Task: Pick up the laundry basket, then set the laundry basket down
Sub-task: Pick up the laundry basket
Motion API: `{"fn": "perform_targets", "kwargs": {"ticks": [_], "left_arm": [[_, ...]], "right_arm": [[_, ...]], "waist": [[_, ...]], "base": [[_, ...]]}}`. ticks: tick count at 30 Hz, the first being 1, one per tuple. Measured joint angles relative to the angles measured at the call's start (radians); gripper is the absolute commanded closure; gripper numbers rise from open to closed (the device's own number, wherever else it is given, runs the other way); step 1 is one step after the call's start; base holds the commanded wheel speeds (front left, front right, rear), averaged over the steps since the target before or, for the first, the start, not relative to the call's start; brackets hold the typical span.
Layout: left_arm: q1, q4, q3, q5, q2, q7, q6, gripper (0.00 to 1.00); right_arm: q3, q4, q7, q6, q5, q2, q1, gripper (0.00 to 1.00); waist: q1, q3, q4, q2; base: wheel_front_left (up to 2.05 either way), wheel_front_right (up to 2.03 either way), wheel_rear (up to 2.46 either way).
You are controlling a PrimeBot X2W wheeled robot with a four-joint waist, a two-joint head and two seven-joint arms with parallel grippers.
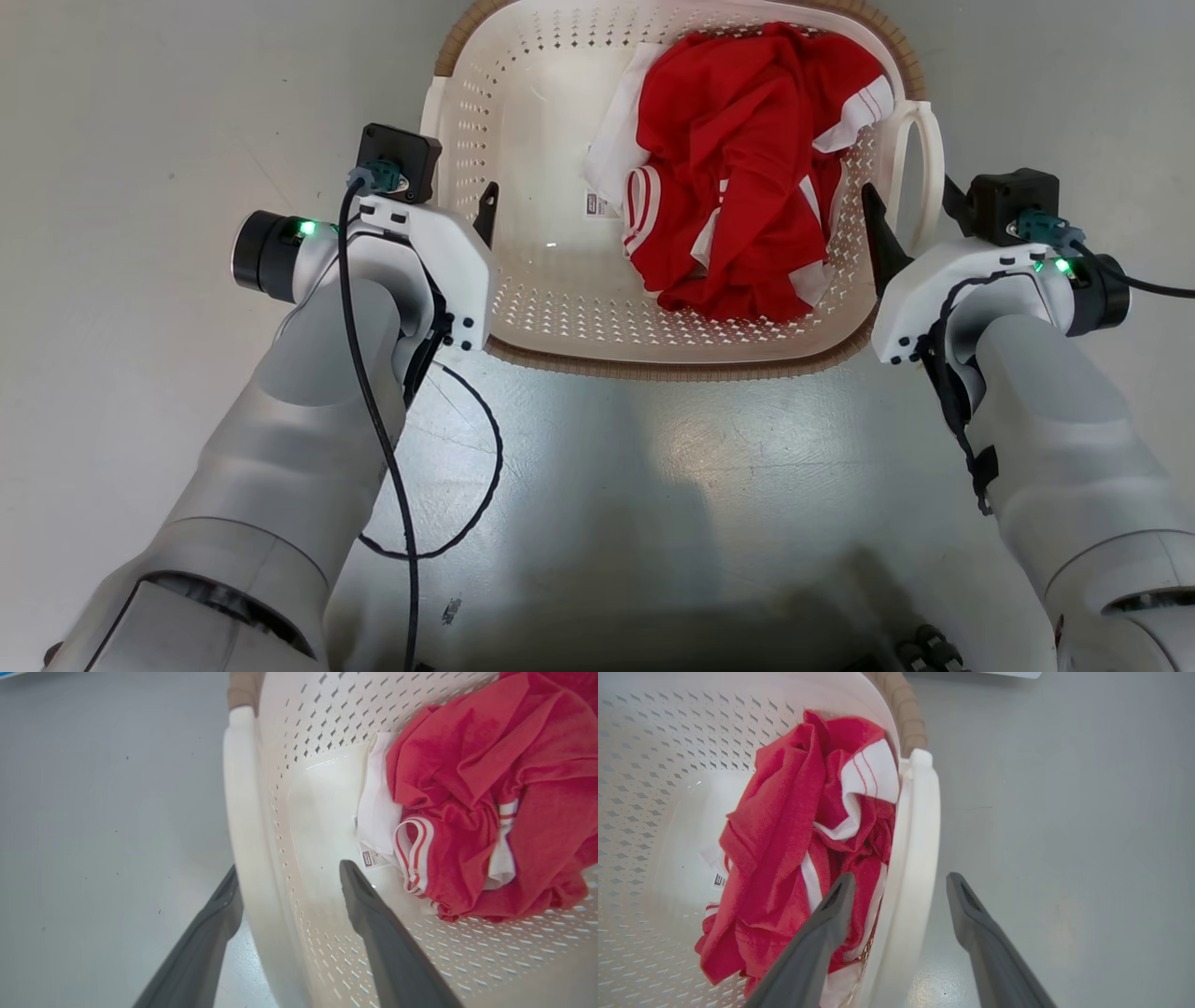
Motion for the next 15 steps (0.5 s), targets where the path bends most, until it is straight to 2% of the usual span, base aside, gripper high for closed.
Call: {"fn": "perform_targets", "kwargs": {"ticks": [1, 2, 3, 5, 6, 9, 10, 11, 12, 13, 14, 15], "left_arm": [[0.0, 0.0, -0.006, -0.002, 0.0, 0.0, 0.0, 0.0], [-0.001, 0.0, -0.012, -0.007, 0.0, 0.0, 0.001, 0.0], [-0.002, -0.001, -0.018, -0.01, 0.0, 0.0, 0.002, 0.0], [-0.002, 0.0, -0.03, -0.019, 0.0, 0.0, 0.008, 0.0], [-0.002, 0.0, -0.035, -0.021, 0.0, 0.0, 0.008, 0.0], [-0.002, 0.001, -0.048, -0.029, 0.0, 0.0, 0.009, 0.03], [-0.002, 0.002, -0.053, -0.033, 0.0, 0.0, 0.01, 0.09], [-0.002, 0.004, -0.058, -0.035, 0.0, 0.0, 0.01, 0.21], [-0.002, 0.005, -0.063, -0.035, 0.0, 0.0, 0.01, 0.52], [-0.002, 0.007, -0.069, -0.035, 0.0, 0.0, 0.011, 0.52], [-0.002, 0.009, -0.078, -0.035, 0.001, 0.0, 0.015, 0.71], [-0.003, 0.011, -0.085, -0.035, 0.003, 0.0, 0.017, 1.0]], "right_arm": [[0.003, 0.001, 0.0, 0.0, 0.0, 0.0, -0.002, 0.0], [0.007, 0.001, 0.0, 0.0, 0.002, 0.0, -0.003, 0.08], [0.012, 0.002, 0.0, 0.0, 0.005, 0.0, -0.003, 0.2], [0.017, 0.005, 0.0, 0.0, 0.016, 0.0, -0.003, 0.36], [0.02, 0.007, 0.0, 0.0, 0.018, 0.0, -0.003, 0.5], [0.028, 0.014, 0.0, 0.0, 0.027, 0.0, -0.003, 0.53], [0.031, 0.017, 0.0, 0.0, 0.027, 0.0, -0.003, 0.54], [0.034, 0.02, 0.0, 0.0, 0.029, 0.0, -0.003, 0.56], [0.037, 0.023, 0.0, 0.0, 0.035, 0.0, -0.003, 0.61], [0.041, 0.025, 0.0, 0.0, 0.037, 0.0, -0.003, 0.61], [0.045, 0.027, 0.0, 0.0, 0.038, 0.0, -0.003, 0.63], [0.048, 0.028, 0.0, 0.0, 0.04, 0.0, -0.003, 0.76]], "waist": [[0.0, 0.0, 0.001, 0.0], [0.0, 0.0, 0.001, 0.0], [0.0, -0.001, 0.002, 0.0], [0.0, -0.001, 0.002, 0.0], [0.0, -0.001, 0.002, 0.0], [0.0, -0.001, 0.001, 0.0], [0.0, -0.001, 0.0, 0.0], [0.0, -0.001, -0.001, 0.0], [0.0, -0.001, -0.002, 0.0], [0.0, -0.001, -0.003, 0.0], [0.0, -0.001, -0.004, 0.0], [0.0, -0.001, -0.005, 0.0]], "base": [[0.0, 0.0, 0.0], [0.0, 0.0, 0.0], [0.0, 0.0, 0.0], [0.0, 0.0, 0.0], [0.0, 0.0, 0.0], [0.0, 0.0, 0.0], [0.0, 0.0, 0.0], [0.0, 0.0, 0.0], [0.0, 0.0, 0.0], [0.0, 0.0, 0.0], [0.0, 0.0, 0.0], [0.0, 0.0, 0.0]]}}
